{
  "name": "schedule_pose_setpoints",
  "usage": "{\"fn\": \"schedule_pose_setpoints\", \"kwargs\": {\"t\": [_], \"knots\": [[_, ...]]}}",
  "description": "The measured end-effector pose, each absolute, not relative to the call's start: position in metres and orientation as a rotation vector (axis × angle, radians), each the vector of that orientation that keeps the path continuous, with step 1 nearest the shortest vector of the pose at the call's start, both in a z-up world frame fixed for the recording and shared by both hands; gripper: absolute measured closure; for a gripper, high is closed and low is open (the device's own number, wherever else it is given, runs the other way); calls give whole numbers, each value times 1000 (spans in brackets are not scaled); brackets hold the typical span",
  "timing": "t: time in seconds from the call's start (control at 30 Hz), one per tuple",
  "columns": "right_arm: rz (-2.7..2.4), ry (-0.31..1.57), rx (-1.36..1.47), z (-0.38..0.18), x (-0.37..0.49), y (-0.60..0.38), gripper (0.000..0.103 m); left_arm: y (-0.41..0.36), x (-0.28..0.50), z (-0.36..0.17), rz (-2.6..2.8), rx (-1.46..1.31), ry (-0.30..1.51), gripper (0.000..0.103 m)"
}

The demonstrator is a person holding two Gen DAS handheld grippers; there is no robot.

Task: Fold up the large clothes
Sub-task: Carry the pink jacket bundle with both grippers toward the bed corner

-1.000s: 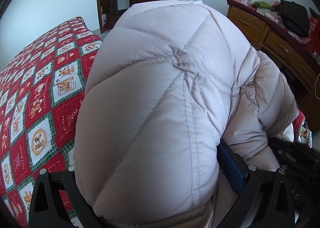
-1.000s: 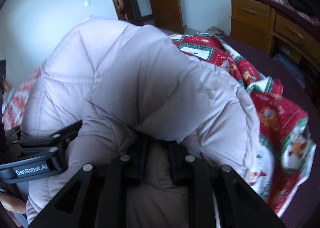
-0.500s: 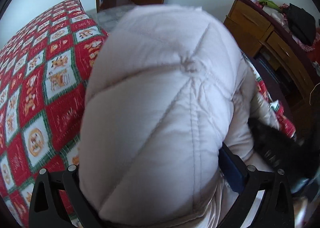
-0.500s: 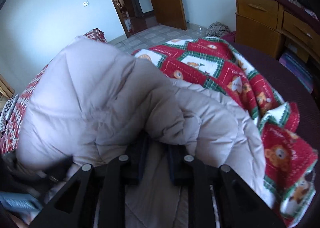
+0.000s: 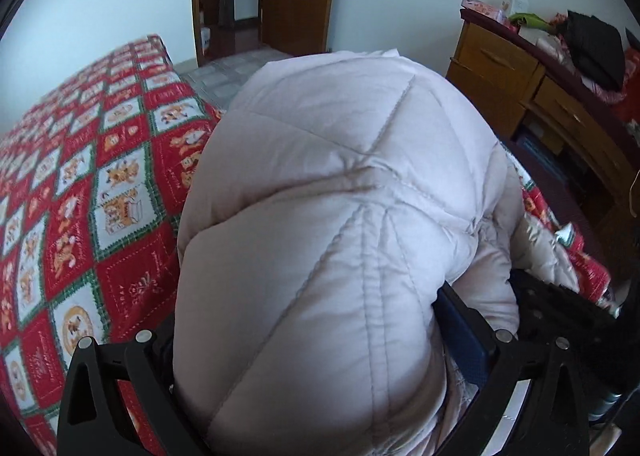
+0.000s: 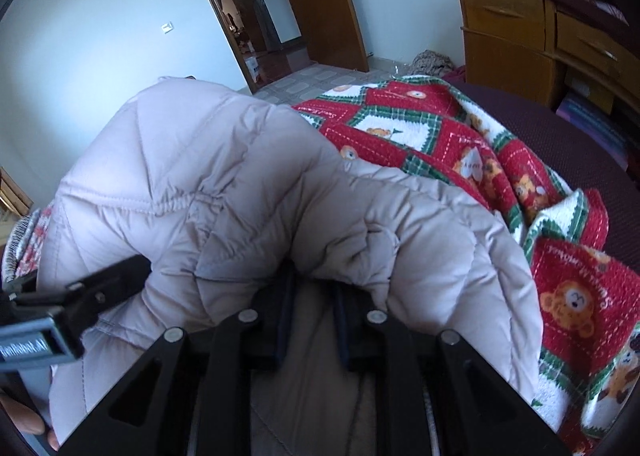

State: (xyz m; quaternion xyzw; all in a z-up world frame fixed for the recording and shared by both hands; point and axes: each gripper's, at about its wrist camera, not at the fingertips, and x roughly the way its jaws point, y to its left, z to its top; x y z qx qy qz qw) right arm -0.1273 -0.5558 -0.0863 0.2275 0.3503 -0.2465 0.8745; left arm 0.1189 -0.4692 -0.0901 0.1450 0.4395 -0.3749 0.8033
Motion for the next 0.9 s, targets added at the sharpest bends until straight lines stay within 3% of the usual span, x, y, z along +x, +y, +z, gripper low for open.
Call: {"fn": "schedule_pose_setpoints", "kwargs": {"t": [0.43,0.6,0.73,0.9], "knots": [[-524,721,455,-89,-135,-561,84,-417,87,-46,-912,335,888,1],[-544,718,435,-87,-138,-552,84,-439,96,-17,-946,284,817,1],[-552,707,434,-87,-140,-547,84,-478,106,-62,-821,456,799,1],[-576,694,411,-84,-142,-539,84,-468,114,-83,-838,349,805,1]]}}
